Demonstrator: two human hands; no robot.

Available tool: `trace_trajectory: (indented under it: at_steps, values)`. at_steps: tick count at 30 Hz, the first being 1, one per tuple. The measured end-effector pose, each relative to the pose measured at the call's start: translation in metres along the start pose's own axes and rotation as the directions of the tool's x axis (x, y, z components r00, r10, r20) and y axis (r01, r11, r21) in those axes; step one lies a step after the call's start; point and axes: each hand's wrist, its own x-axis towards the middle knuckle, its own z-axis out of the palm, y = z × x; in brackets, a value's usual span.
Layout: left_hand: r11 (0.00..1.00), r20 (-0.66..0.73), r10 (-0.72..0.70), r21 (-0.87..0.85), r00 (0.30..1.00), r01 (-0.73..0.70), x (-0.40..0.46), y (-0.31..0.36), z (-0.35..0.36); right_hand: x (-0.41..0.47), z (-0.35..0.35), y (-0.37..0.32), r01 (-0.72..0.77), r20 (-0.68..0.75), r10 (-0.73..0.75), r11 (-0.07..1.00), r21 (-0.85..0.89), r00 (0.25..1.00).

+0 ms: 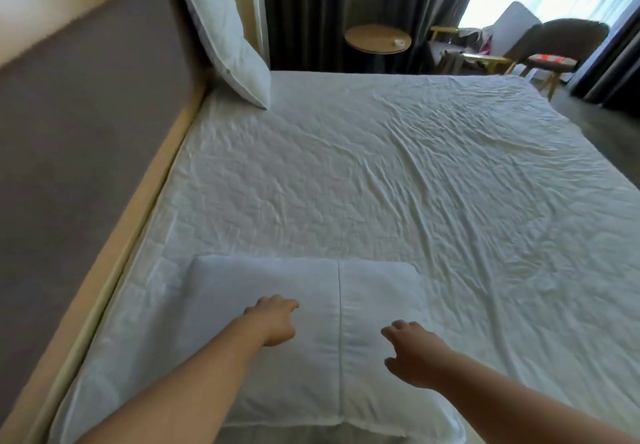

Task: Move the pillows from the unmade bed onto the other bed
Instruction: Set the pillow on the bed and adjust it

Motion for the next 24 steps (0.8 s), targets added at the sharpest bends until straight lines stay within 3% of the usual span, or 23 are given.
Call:
trace_trajectory:
  at_steps: [5, 11, 15, 19, 24]
  values:
    - [0.998, -0.047, -0.023, 0.051, 0.999, 0.026, 0.040, 0.021, 0.005, -0.006, 0.001, 0.001, -0.057, -0.025, 0.059, 0.996, 0.073, 0.998]
    - [0.989, -0.152, -0.099, 0.096, 0.983, 0.115, 0.070, 0.030, 0.029, -0.005, 0.015, 0.002, -0.098, 0.032, 0.098, 0.995, 0.019, 0.995]
    - [0.947, -0.144, -0.023, 0.314, 0.989, 0.067, 0.076, 0.029, 0.040, 0.004, 0.018, -0.002, -0.021, 0.057, 0.022, 1.000, -0.019, 0.998]
    - [0.953, -0.100, 0.025, 0.302, 0.995, 0.006, 0.065, 0.033, 0.038, 0.031, 0.002, 0.001, 0.096, 0.042, -0.092, 0.990, -0.107, 0.995]
    - [0.966, -0.126, -0.024, 0.252, 0.992, 0.055, 0.042, 0.036, 0.054, 0.084, -0.024, 0.004, 0.169, -0.003, -0.170, 0.983, -0.066, 0.985]
